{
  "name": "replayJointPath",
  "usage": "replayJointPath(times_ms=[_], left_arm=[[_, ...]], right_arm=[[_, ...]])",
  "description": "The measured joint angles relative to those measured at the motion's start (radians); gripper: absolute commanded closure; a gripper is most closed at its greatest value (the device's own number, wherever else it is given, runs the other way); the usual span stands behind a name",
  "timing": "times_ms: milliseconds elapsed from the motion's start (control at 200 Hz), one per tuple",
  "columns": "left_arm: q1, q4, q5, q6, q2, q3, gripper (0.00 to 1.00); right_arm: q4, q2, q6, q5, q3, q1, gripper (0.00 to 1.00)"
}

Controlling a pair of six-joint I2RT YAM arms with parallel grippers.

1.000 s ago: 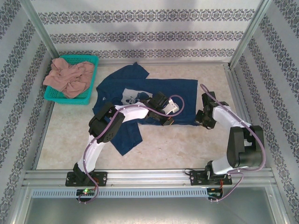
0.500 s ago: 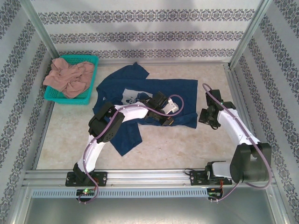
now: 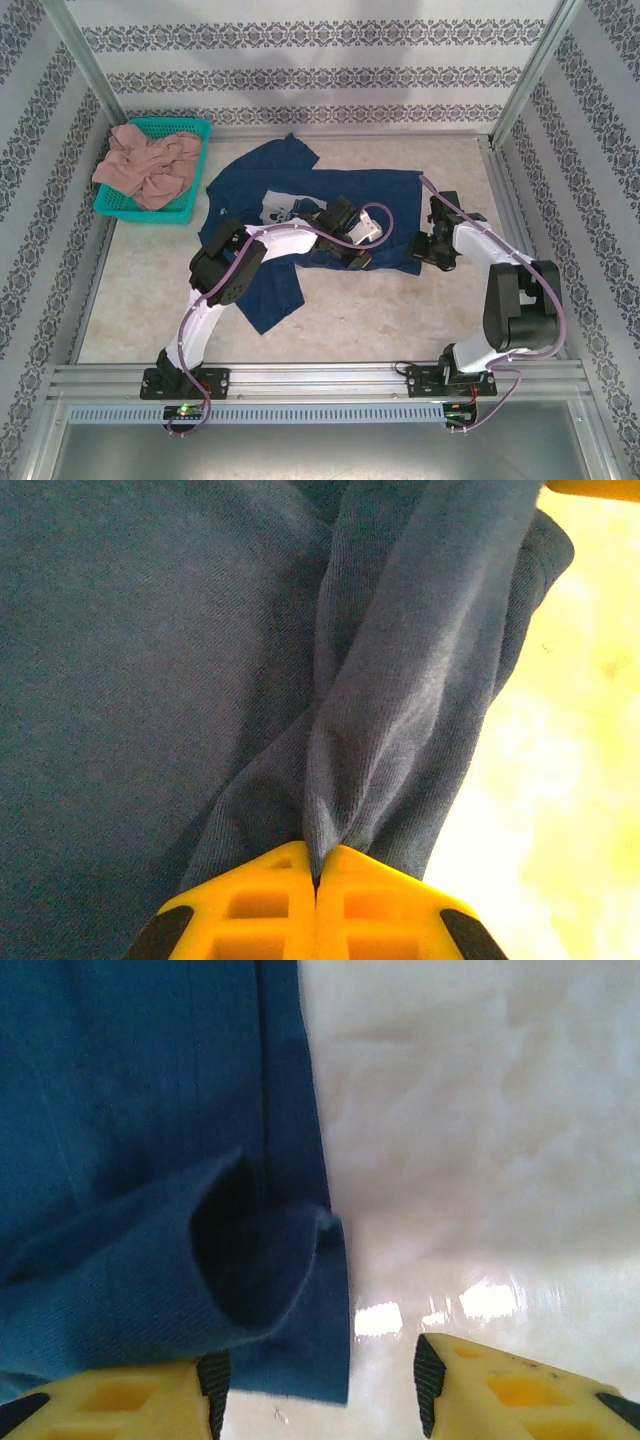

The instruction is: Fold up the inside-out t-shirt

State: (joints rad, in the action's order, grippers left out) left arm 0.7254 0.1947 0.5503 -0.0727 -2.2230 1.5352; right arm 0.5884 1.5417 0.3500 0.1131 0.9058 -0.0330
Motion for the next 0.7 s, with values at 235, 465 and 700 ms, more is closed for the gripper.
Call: replayJointPath(times_ms=[235,465,700], left_arm=[[0.000,0.000,0.000,0.000,0.000,0.000,1.00],[0.000,0.000,0.000,0.000,0.000,0.000,1.00],[0.000,0.003,0.000,0.000,0.000,0.000,1.00]], right_arm=[[-0.090,0.103,-0.052,0.096,0.062,0.010,0.44],[-0.123,0.127,-0.070,0.117,0.094,0.010,0.47],[-0.088,0.104,-0.045,0.086,0.093,0.011,0.44]])
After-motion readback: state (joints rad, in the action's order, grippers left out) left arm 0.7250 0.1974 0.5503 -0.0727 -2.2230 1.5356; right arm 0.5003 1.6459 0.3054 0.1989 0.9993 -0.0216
